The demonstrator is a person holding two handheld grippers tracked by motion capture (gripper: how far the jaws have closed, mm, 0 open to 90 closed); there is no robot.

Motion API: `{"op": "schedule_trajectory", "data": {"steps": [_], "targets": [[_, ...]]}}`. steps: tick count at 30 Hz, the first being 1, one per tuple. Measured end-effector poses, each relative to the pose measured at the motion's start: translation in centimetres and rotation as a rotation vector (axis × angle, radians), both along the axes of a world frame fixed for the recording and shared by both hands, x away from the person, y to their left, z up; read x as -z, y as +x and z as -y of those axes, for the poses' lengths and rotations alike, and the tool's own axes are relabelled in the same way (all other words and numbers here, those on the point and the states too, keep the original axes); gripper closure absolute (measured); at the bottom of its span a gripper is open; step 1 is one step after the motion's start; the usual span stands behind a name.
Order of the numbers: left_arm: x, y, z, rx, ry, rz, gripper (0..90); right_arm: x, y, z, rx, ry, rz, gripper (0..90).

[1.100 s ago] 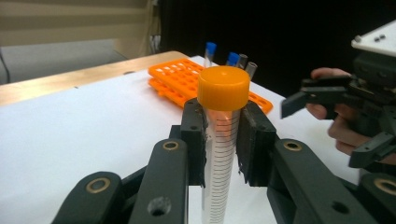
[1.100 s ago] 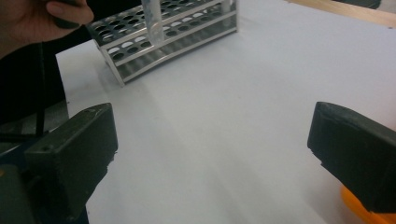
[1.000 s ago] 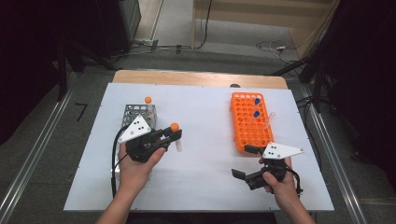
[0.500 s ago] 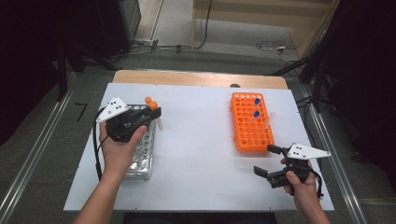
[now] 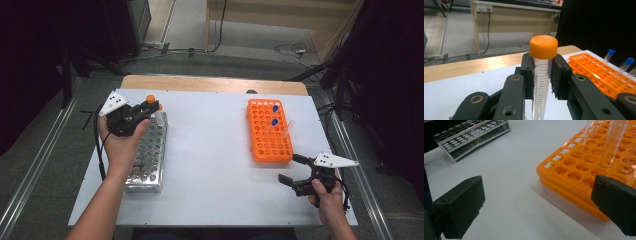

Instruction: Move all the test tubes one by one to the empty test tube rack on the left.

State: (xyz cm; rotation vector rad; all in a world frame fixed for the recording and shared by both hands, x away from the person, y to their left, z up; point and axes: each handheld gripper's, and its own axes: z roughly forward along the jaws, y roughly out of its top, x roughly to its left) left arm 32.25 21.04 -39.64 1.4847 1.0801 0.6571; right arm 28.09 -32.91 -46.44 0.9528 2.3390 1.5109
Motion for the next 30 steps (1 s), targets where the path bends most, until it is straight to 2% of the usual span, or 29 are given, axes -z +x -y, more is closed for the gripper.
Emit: {"op": "schedule_trajectory", "data": {"steps": [4,8,14,18,22,30], "targets": [[0.7,0.7,0.1,-0.045,0.026,-0.001,74.6,0.0,0.0,0.1,0.005,0.004,0.001,0.0],[1.2,1.3,0.1,-0.097,0.023,-0.002,74.6,0.0,0.0,0.2,0.007,0.005,0.008,0.0],[1.8,2.0,0.5,-0.105,0.043,-0.023,74.6,0.0,0.0,0.2,0.006,0.006,0.008,0.0],[2.2,2.2,0.9,-0.137,0.067,-0.034,74.6,0.0,0.0,0.2,0.003,0.006,0.011,0.0],[2.6,2.1,1.0,-0.155,0.055,-0.032,74.4,0.0,0.0,0.2,0.005,0.004,0.011,0.0],[2.8,1.6,1.3,-0.158,0.1,-0.053,72.4,0.1,0.0,0.1,0.007,0.002,0.01,0.0]]}}
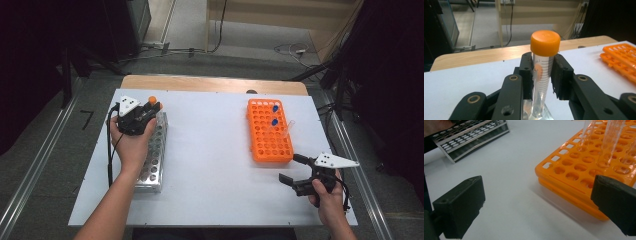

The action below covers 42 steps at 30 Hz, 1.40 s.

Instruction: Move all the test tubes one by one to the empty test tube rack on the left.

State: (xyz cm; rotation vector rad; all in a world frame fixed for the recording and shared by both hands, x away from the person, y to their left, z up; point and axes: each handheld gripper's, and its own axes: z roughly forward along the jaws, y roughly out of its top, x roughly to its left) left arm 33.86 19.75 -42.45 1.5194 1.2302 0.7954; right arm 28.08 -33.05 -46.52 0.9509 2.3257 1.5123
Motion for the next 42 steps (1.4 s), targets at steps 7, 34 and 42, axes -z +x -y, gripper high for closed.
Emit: {"op": "schedule_trajectory", "data": {"steps": [7,34,42], "targets": [[0.2,-0.1,0.3,-0.011,0.031,-0.001,74.5,0.1,0.0,0.0,0.001,-0.001,-0.002,0.0],[0.2,-0.2,0.3,0.015,0.015,-0.116,49.0,0.2,0.0,-0.2,-0.002,-0.011,-0.007,0.0],[-1.3,-2.5,0.6,0.136,-0.05,-0.074,13.2,0.2,0.1,-0.3,0.005,-0.015,0.0,0.0]]}}
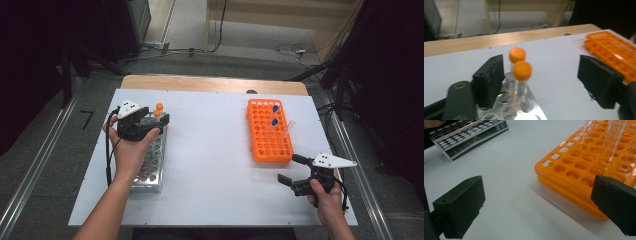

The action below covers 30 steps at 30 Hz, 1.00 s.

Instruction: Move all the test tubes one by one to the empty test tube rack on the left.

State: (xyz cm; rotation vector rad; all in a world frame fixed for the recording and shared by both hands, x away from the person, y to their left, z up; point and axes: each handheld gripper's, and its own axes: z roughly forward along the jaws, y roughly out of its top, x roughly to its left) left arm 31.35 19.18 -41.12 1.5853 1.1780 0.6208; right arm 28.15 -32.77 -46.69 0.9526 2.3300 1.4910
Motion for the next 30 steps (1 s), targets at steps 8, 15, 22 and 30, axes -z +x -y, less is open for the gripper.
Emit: {"op": "schedule_trajectory", "data": {"steps": [8,15,22,30], "targets": [[-0.6,-3.0,0.7,0.073,-0.051,0.046,1.0,-0.3,0.1,0.1,0.038,0.002,0.02,1.3],[-0.3,-5.6,1.5,0.125,-0.071,0.068,0.0,-0.7,0.6,0.0,0.084,0.0,0.043,3.6],[0.6,-7.0,1.9,0.153,-0.074,0.061,0.0,-1.7,1.6,-0.6,0.114,0.017,0.055,6.3],[1.3,-7.6,2.7,0.184,-0.083,0.048,0.0,-1.5,4.5,-1.7,0.232,-0.023,0.033,19.2]]}}
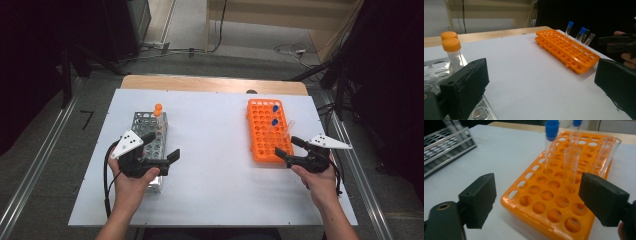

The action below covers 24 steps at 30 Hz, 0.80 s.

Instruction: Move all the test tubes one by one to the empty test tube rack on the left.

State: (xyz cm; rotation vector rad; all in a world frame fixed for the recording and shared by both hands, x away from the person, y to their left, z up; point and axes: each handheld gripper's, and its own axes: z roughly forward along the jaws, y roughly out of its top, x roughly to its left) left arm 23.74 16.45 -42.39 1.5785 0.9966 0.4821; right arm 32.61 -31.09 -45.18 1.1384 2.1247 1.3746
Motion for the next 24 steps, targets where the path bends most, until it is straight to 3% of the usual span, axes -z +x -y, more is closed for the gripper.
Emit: {"op": "schedule_trajectory", "data": {"steps": [6,9,12,21,24], "targets": [[0.3,0.0,0.7,0.021,0.005,-0.008,0.0,1.7,2.3,0.0,0.074,-0.018,-0.021,34.4],[0.6,0.0,1.1,0.029,0.004,-0.015,0.0,2.4,3.0,0.0,0.082,-0.048,0.0,43.4],[0.8,0.0,1.6,0.044,0.01,-0.024,0.0,2.7,3.1,-0.2,0.084,-0.053,0.02,52.5],[1.0,-0.1,2.1,0.057,0.014,-0.039,0.0,3.3,3.1,-0.8,0.123,-0.102,0.055,60.6],[1.1,-0.1,2.2,0.056,0.014,-0.042,0.0,3.4,3.1,-1.1,0.113,-0.112,0.07,67.8]]}}
